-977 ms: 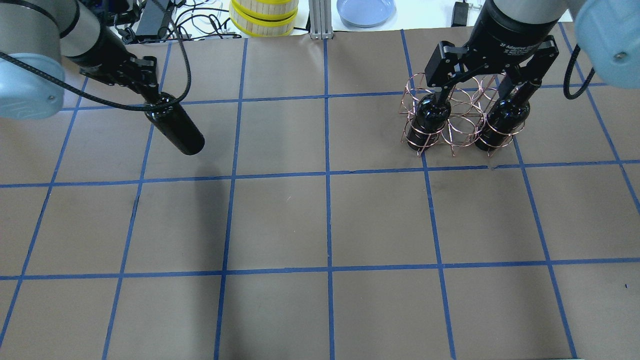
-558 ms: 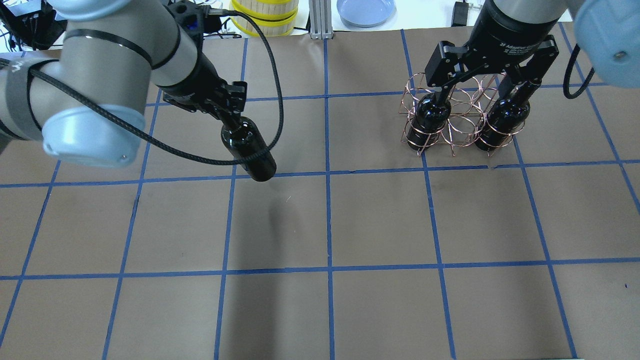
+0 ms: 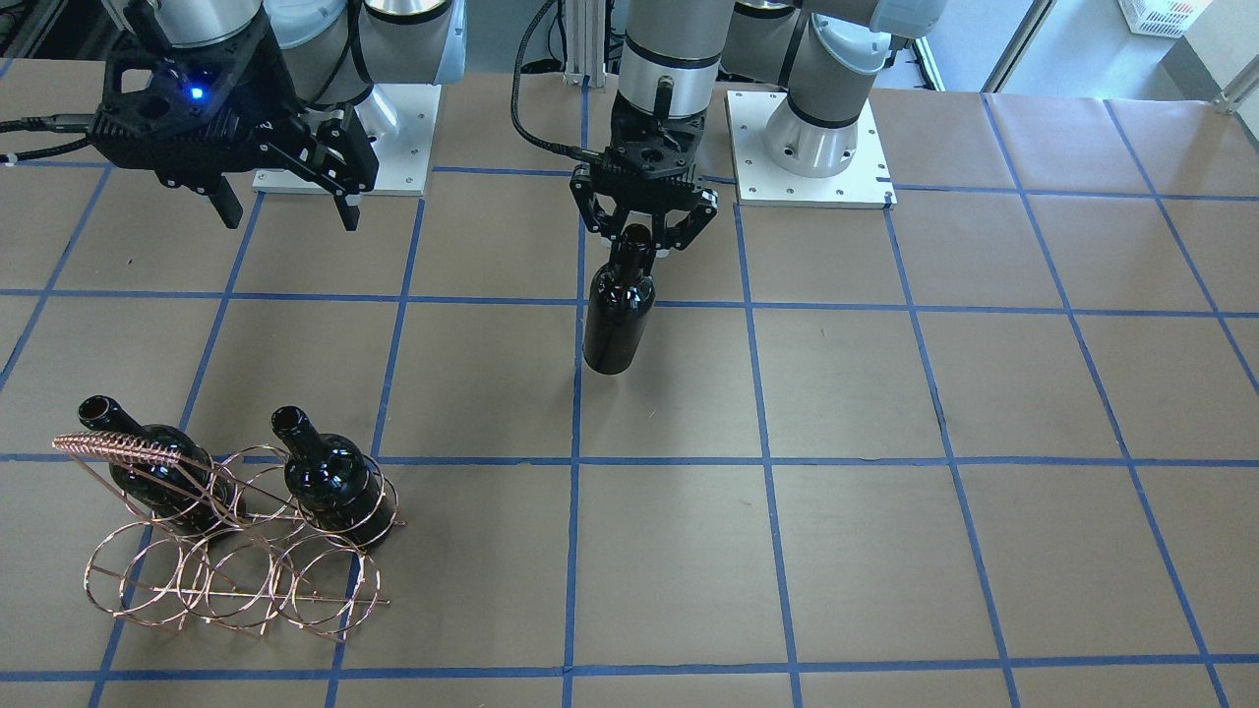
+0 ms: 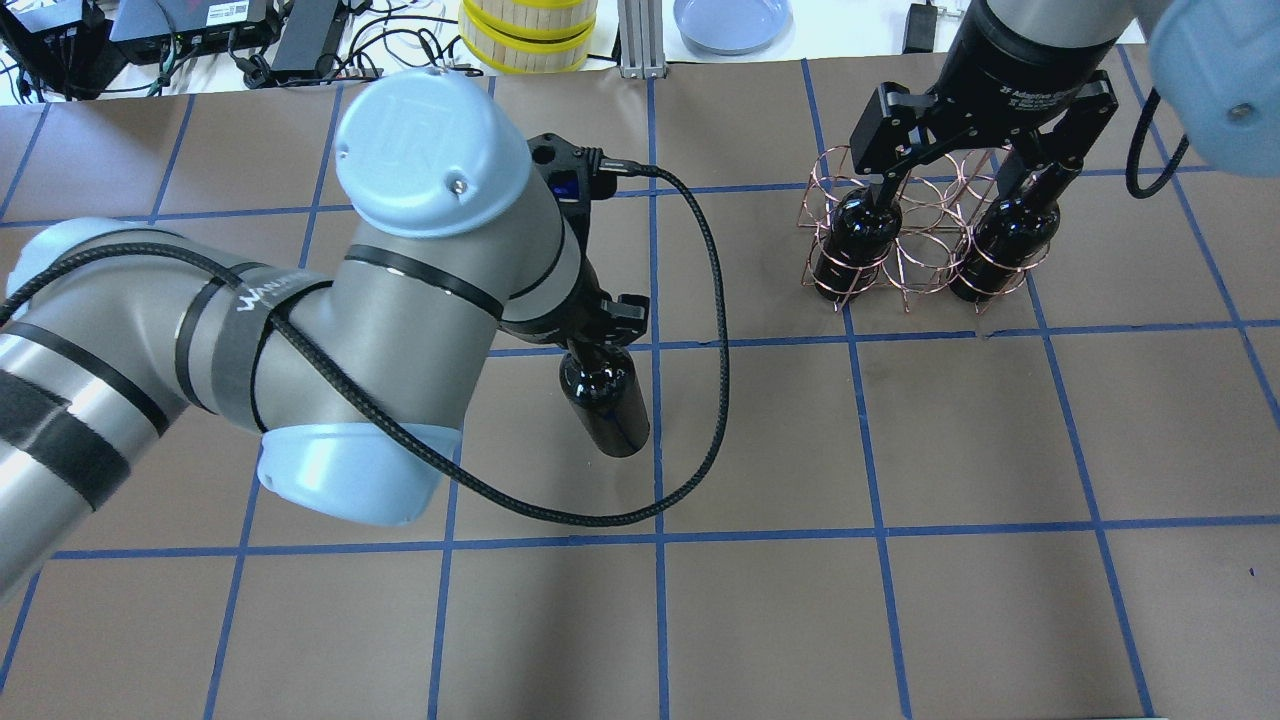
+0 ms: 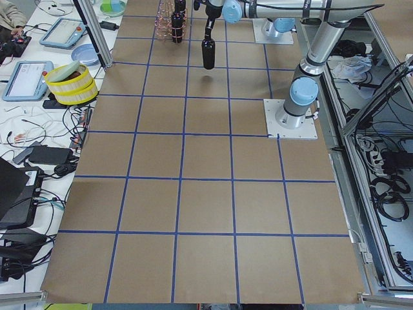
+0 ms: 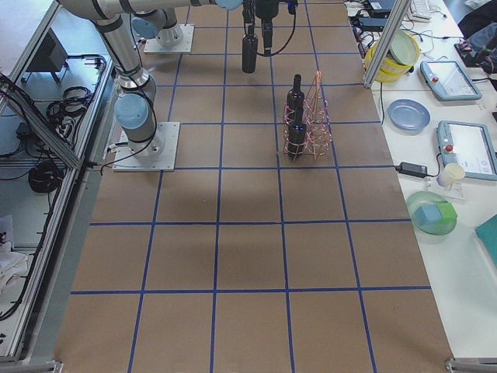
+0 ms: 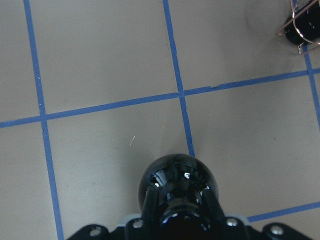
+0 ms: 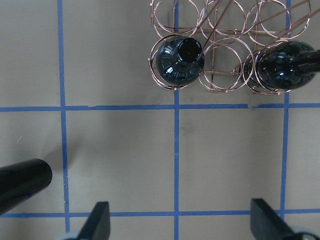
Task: Place wine into wine basket
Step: 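Carry the upright bottle with the left gripper toward the table center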
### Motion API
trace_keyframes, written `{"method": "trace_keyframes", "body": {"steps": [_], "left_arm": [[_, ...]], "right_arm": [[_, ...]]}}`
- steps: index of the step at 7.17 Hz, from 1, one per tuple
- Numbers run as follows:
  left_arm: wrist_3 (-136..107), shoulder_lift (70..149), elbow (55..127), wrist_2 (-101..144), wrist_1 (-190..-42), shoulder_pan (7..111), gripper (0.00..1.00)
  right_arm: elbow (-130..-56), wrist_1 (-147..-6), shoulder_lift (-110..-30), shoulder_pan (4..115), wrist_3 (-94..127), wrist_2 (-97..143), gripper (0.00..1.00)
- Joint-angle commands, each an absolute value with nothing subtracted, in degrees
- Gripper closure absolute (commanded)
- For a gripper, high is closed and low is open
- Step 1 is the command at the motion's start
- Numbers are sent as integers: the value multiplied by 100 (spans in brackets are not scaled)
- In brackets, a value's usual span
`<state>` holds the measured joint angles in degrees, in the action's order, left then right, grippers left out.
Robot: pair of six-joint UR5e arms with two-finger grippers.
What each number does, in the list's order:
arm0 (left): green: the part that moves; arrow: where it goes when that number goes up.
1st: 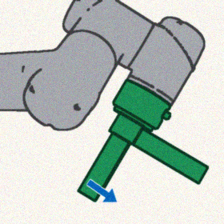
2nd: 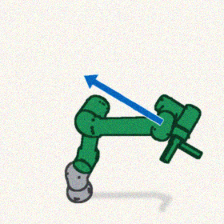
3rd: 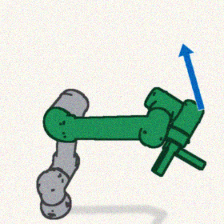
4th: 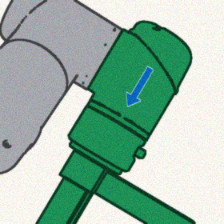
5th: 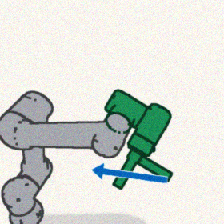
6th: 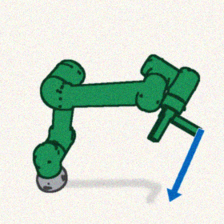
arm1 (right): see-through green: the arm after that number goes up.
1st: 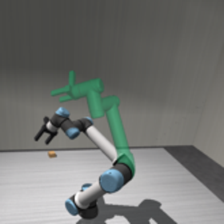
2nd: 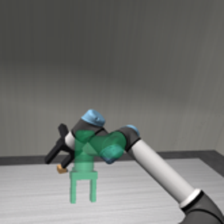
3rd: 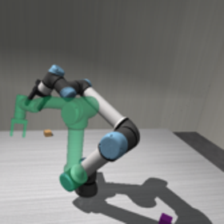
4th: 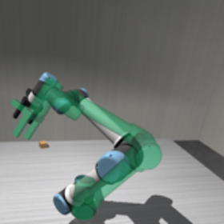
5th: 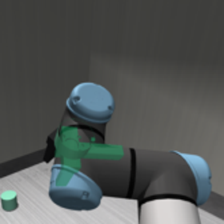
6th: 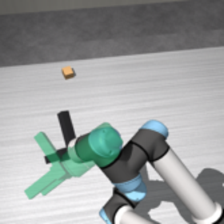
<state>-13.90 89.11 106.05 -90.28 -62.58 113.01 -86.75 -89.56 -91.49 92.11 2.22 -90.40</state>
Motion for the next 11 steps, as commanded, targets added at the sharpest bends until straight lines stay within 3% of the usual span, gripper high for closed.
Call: {"method": "trace_keyframes", "body": {"steps": [1, 11], "left_arm": [[-1626, 9052, 10661, -9333, -6066, 11627, 100], [-2109, 9211, 10837, -9176, -5853, 11839, 100]], "right_arm": [[-8675, -8956, -9149, 9211, 229, -9035, 0], [-8675, -8956, -9150, 9211, 228, -9035, 0]]}}
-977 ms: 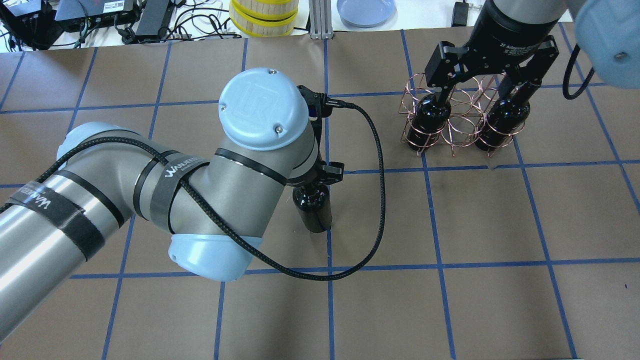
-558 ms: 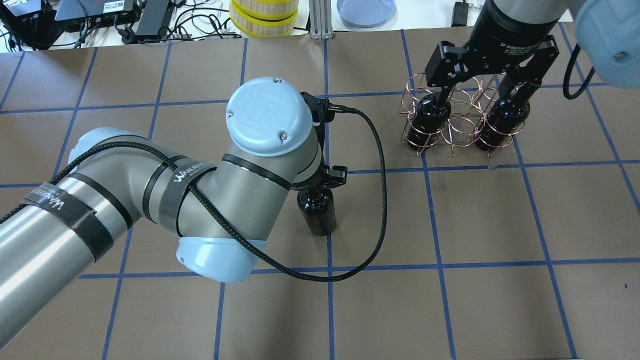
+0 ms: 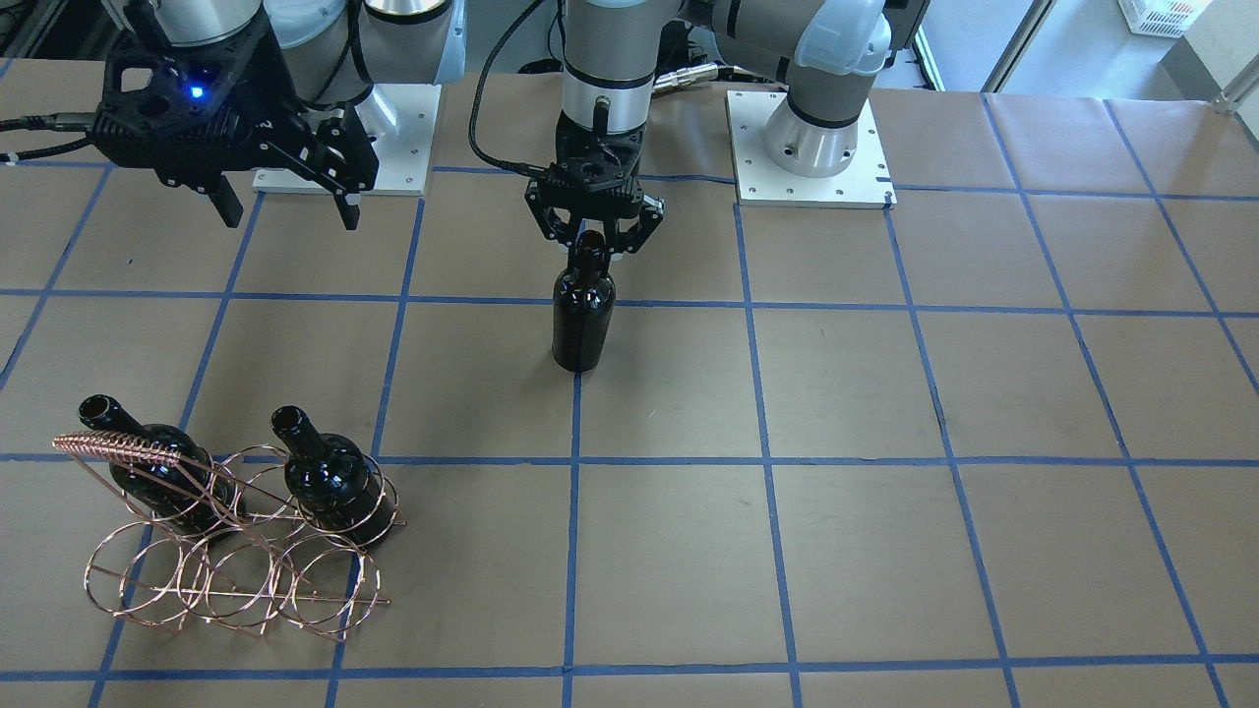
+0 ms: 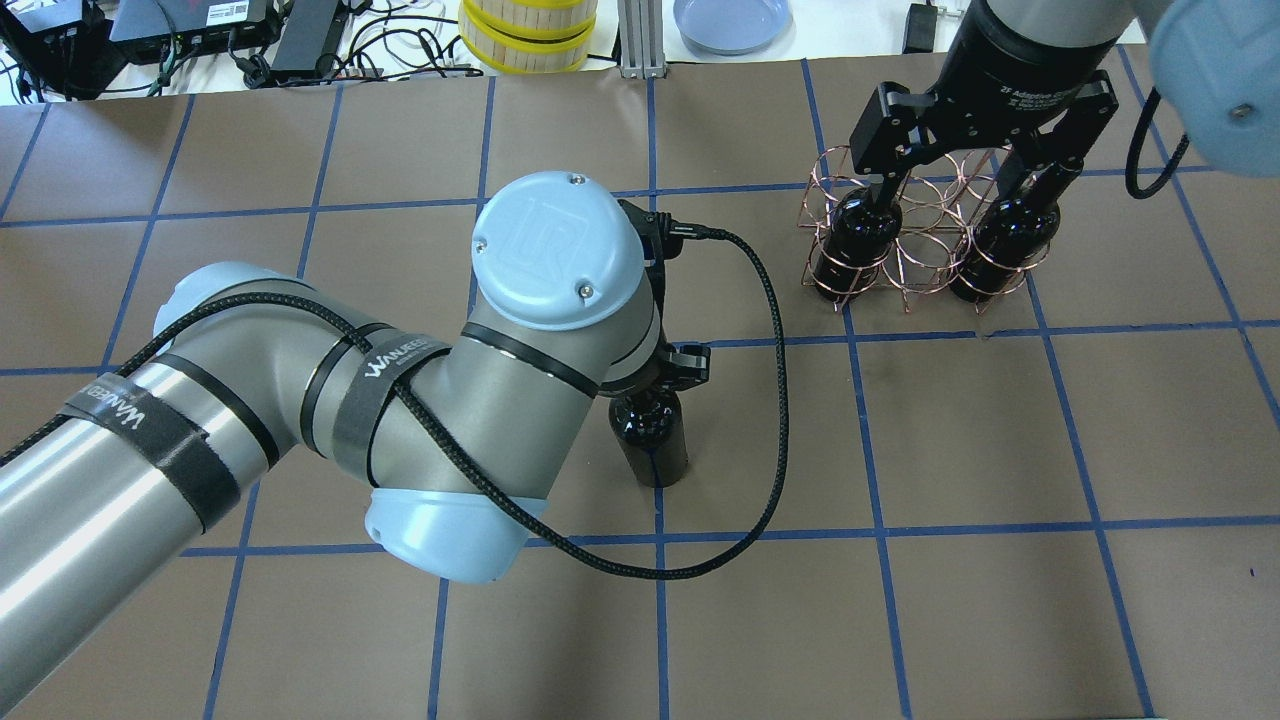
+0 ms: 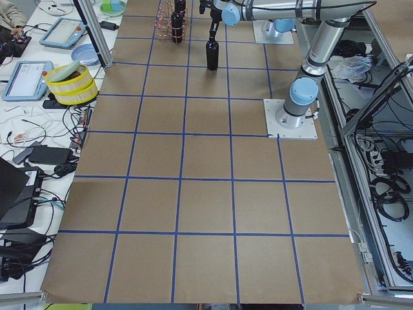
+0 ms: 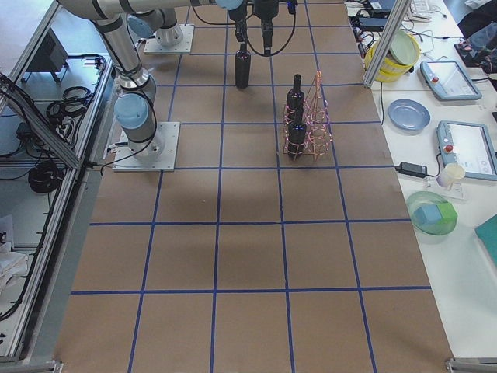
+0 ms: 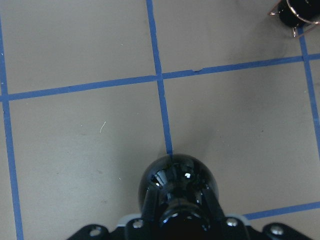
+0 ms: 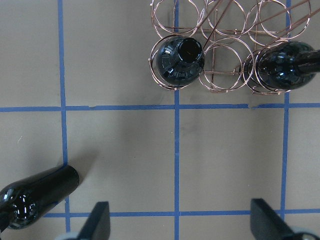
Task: Place wine into wine basket
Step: 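Lower the bottle upright onto the table and open the left gripper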
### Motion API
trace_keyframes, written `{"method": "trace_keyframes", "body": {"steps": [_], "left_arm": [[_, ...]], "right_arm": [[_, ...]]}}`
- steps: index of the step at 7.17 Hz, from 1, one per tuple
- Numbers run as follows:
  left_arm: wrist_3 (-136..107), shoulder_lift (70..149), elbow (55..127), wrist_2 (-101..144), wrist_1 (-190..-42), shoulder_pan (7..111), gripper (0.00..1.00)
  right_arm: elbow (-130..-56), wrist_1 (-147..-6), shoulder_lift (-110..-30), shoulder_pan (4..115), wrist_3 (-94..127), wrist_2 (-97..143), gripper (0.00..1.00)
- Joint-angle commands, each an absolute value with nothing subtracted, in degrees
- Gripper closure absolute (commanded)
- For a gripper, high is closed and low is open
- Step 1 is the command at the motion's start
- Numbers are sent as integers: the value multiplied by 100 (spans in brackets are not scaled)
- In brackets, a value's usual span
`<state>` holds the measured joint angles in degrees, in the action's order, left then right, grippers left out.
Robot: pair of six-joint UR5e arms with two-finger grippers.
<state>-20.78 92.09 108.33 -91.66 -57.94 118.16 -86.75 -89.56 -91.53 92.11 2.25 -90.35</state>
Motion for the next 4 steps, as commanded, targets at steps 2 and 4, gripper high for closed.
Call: {"method": "trace_keyframes", "body": {"steps": [2, 4], "left_arm": [[-2145, 9176, 10828, -9324, -6055, 11848, 100], [-2153, 9194, 10837, -9325, -6117, 11856, 100]], "right_arm": [[-8675, -8956, -9158, 9211, 229, -9035, 0], [-8675, -8956, -9150, 9211, 229, -9035, 0]]}}
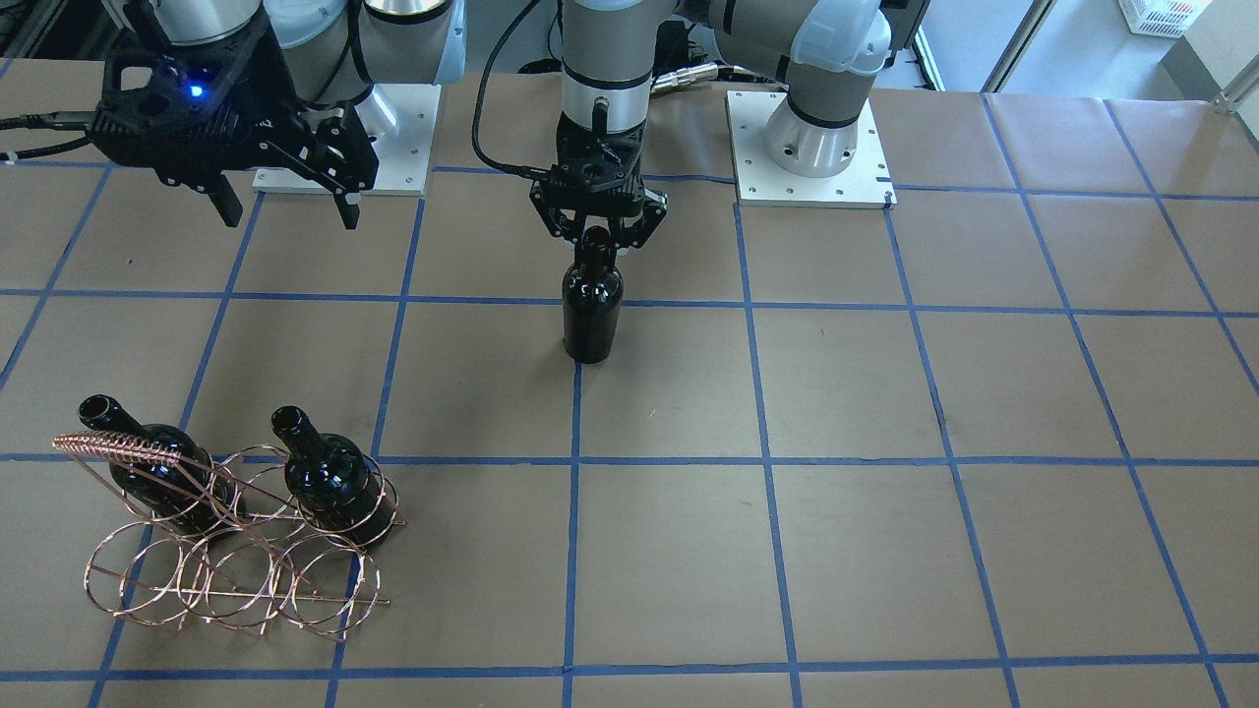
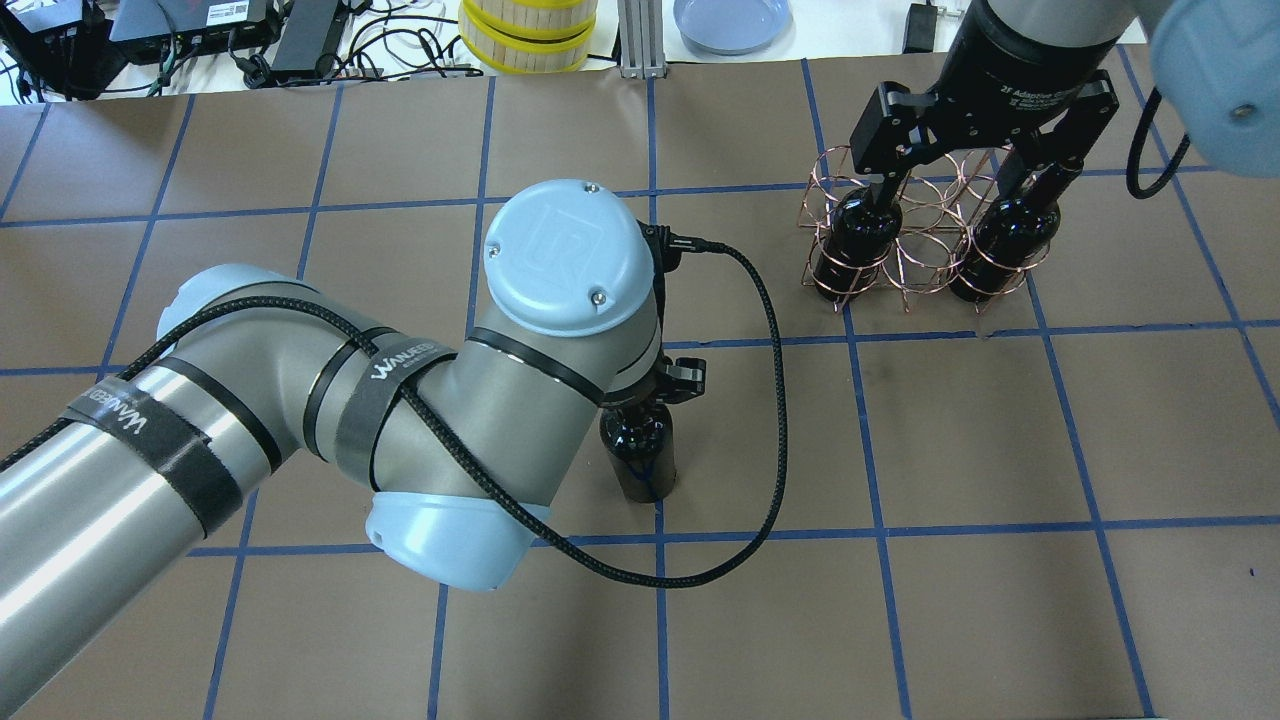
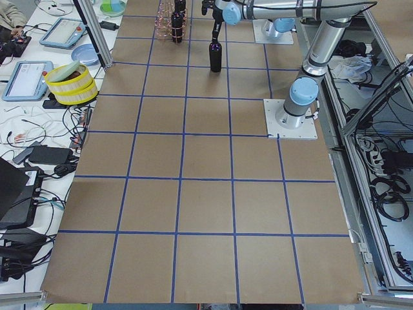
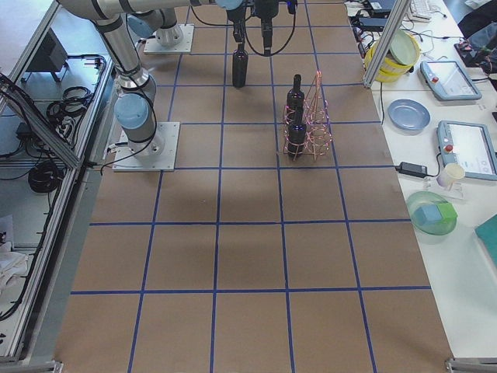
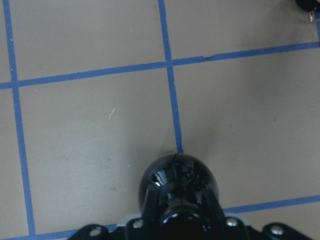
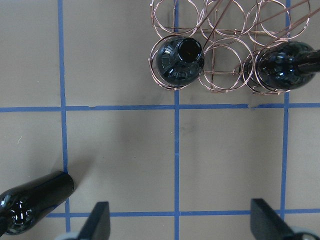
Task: Place wine into wine basket
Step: 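Lower the bottle upright onto the table and open the left gripper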
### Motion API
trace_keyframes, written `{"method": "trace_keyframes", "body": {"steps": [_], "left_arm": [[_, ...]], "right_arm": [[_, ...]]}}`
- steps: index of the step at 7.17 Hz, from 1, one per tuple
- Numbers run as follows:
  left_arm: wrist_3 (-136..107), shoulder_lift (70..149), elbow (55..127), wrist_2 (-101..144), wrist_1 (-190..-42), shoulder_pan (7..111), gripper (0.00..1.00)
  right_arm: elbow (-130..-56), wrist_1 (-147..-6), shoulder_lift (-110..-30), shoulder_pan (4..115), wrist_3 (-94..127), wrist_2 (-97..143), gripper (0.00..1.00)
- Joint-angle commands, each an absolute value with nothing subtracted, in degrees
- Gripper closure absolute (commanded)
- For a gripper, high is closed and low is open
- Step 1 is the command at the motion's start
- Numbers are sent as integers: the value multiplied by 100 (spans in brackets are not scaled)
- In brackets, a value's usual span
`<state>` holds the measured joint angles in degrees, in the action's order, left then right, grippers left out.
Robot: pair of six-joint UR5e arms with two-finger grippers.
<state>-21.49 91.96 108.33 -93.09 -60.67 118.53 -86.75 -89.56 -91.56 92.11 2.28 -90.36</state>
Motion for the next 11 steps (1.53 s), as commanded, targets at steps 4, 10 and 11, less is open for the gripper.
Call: {"method": "trace_keyframes", "body": {"steps": [4, 10, 11], "left_arm": [[-2171, 9211, 10828, -9334, -6230, 11848, 86], [-2391, 9124, 10662, -9343, -6266, 11752, 28], [-2312, 9088, 10322, -9343, -6641, 11594, 27]], "right_arm": [[-8675, -8956, -9150, 9220, 229, -9035, 0], [-8675, -8947, -9158, 9220, 229, -9035, 0], [-8675, -8947, -9158, 9220, 246, -9044, 0]]}}
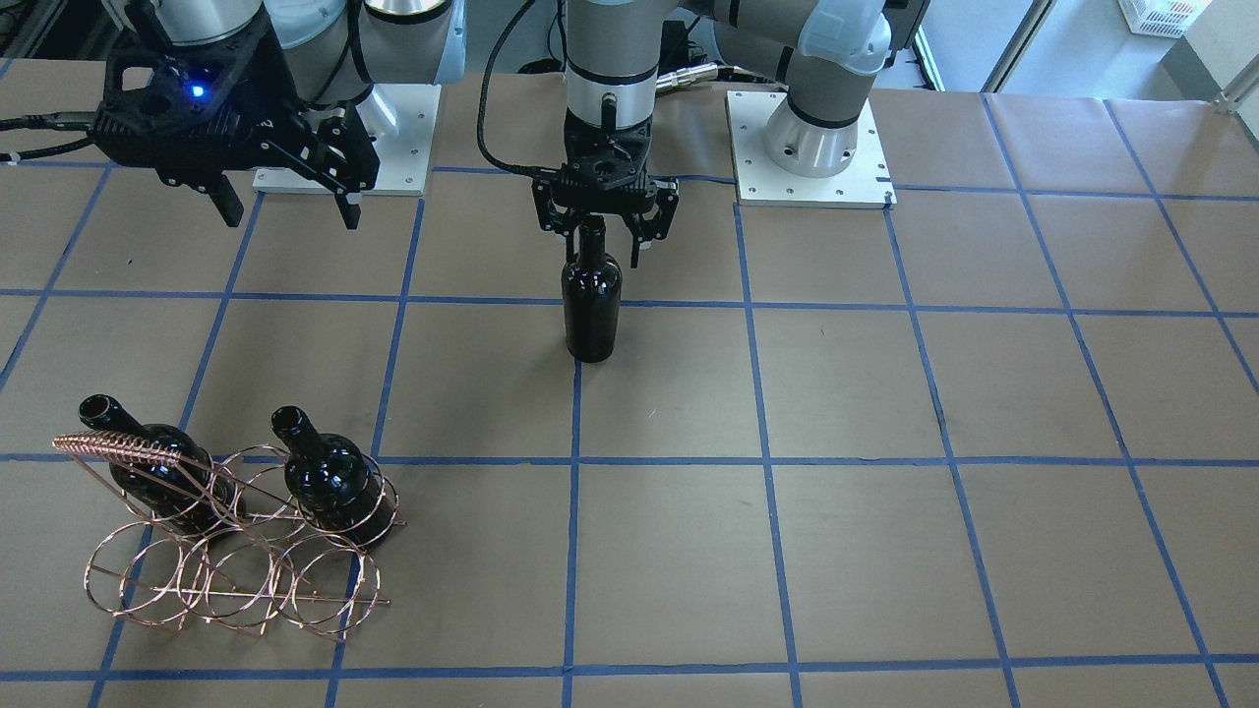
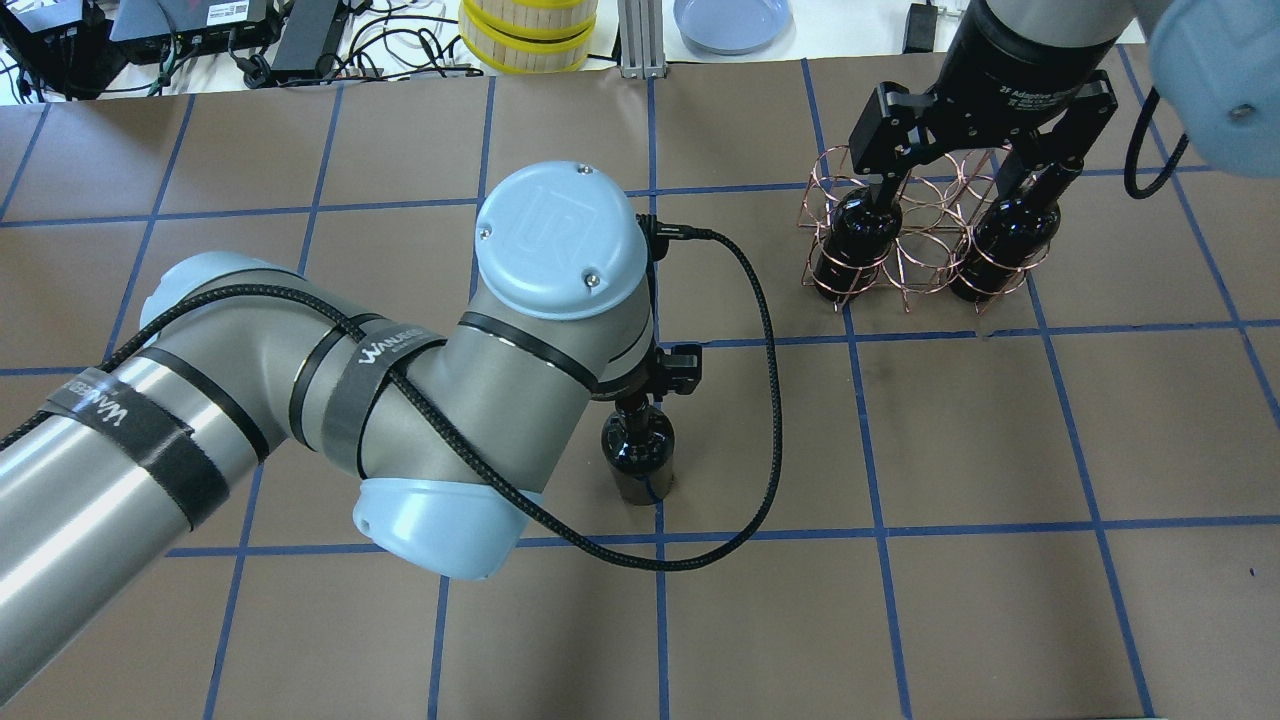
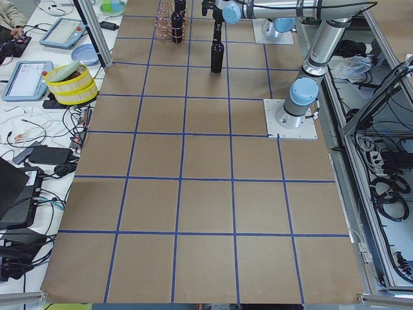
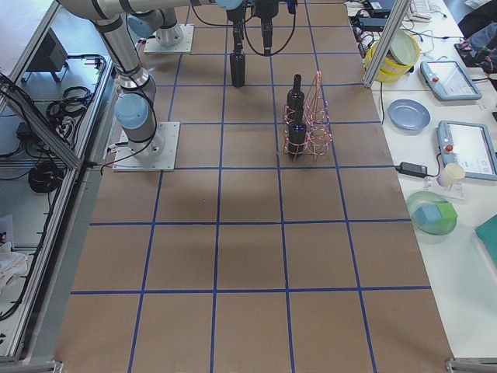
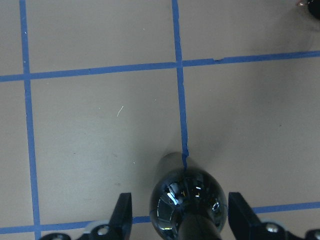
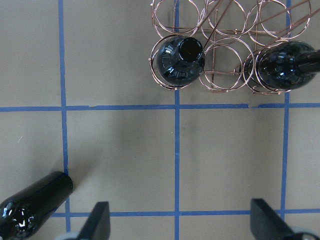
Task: Place wine into wine basket
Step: 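Lower the bottle upright onto the table and open the left gripper, then withdraw the left gripper while the right gripper moves over the standing bottle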
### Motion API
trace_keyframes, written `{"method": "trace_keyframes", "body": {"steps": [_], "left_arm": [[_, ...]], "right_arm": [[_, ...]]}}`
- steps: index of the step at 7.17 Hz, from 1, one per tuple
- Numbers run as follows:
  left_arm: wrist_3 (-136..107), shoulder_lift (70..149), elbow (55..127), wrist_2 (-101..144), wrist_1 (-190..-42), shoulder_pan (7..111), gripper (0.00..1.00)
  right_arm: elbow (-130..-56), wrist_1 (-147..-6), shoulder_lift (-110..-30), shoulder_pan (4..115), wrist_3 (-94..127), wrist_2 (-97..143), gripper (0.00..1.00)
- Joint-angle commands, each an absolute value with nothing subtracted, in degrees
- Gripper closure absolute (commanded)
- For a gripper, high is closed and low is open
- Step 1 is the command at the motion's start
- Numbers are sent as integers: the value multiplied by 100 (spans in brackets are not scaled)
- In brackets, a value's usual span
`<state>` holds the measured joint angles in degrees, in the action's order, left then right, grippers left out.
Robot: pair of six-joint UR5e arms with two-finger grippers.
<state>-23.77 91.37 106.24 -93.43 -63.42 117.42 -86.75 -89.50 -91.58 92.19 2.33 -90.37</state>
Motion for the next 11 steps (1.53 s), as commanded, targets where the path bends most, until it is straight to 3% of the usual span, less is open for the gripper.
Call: {"method": "trace_keyframes", "body": {"steps": [1, 3, 5, 6, 9, 10, 11], "left_arm": [[-2277, 9036, 9866, -9334, -7158, 11253, 26], [-1078, 9000, 8986, -9255, -8344, 10236, 24], [-199, 9000, 8353, -9211, -9372, 9382, 23], [207, 9035, 8167, -9089, -9735, 8917, 23], [517, 8869, 8139, -8965, -9879, 8895, 22], [745, 8851, 8173, -9026, -9879, 8895, 11], [764, 8851, 8183, -9061, -9862, 8781, 6]], "right_arm": [[-8666, -8895, -9176, 9228, 290, -9044, 0], [-8657, -8894, -9158, 9499, 604, -9053, 0], [-8649, -9069, -8940, 10453, 1980, -9070, 0], [-8648, -9270, -8721, 11007, 2787, -9062, 0], [-8666, -9607, -8017, 12136, 3252, -9035, 0], [-8718, -9554, -7972, 12138, 3200, -9035, 0], [-8901, -9510, -7972, 12120, 3147, -9035, 1]]}}
